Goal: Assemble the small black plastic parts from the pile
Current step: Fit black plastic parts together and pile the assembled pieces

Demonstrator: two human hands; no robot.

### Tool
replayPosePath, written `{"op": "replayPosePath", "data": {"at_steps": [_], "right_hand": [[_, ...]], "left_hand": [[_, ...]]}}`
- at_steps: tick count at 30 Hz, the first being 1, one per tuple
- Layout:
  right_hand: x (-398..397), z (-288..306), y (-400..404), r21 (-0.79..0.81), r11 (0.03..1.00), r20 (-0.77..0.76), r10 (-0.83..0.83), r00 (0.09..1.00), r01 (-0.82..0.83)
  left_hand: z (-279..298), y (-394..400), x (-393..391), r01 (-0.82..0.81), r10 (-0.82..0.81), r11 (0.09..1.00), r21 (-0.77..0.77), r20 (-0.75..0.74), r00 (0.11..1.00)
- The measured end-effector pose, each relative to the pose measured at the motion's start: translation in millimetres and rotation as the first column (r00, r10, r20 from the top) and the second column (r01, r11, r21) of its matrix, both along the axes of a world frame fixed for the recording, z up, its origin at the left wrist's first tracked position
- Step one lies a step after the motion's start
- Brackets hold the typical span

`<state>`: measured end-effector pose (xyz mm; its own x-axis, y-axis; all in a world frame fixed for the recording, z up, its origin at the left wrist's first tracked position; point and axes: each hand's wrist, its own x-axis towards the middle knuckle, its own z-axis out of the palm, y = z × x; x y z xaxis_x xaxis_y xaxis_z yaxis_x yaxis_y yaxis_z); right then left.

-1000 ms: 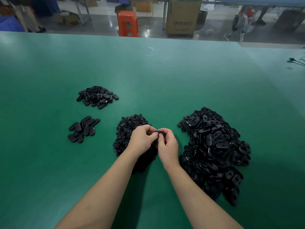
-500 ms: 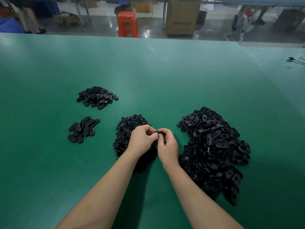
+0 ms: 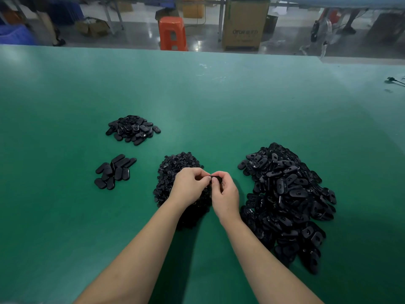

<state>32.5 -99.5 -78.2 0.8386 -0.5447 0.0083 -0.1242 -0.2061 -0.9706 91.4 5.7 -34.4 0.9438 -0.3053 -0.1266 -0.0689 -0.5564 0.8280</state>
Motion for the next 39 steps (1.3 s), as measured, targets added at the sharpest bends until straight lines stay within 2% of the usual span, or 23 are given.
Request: {"op": "replayPosePath", "data": {"at_steps": [5, 9, 12, 15, 17, 19, 24, 33, 39], "right_hand": [[1, 0, 1, 0.012, 1.0, -0.027, 0.008, 1.0, -0.008], [0, 3, 2, 0.049, 0.999, -0.031, -0.004, 1.0, 0.005], [0, 4, 4, 0.059, 0.998, -0.007, -0.031, 0.999, 0.032], [-1, 4, 4, 0.047, 0.998, -0.004, -0.031, 1.0, 0.031], [-1, 4, 4, 0.039, 0.999, -0.011, -0.025, 1.0, 0.025], [-1, 4, 5, 0.036, 0.999, -0.021, -0.022, 1.0, 0.022], [-1, 5, 6, 0.033, 0.999, -0.029, -0.027, 0.999, 0.028], [-1, 7, 6, 0.019, 1.0, -0.045, -0.024, 0.999, 0.025], [-1, 6, 6, 0.009, 1.0, -0.054, -0.018, 0.998, 0.019]], "left_hand": [[2, 3, 1, 0.014, -0.014, 1.0, -0.022, -0.006, 1.0], [7, 4, 2, 0.099, -0.125, 0.979, 0.176, 0.147, 0.981], [10, 12, 5, 0.081, -0.142, 0.968, 0.236, 0.254, 0.957], [8, 36, 15, -0.13, 0.069, 0.977, 0.169, 0.33, 0.941], [3, 61, 23, -0.335, 0.284, 0.933, 0.135, 0.297, 0.912], [-5, 86, 29, -0.48, 0.431, 0.864, 0.152, 0.268, 0.862], [-15, 125, 35, -0.615, 0.578, 0.774, 0.152, 0.229, 0.783], [-20, 134, 31, -0.585, 0.501, 0.766, 0.268, 0.32, 0.804], [-24, 128, 26, -0.538, 0.34, 0.701, 0.468, 0.444, 0.829]]}}
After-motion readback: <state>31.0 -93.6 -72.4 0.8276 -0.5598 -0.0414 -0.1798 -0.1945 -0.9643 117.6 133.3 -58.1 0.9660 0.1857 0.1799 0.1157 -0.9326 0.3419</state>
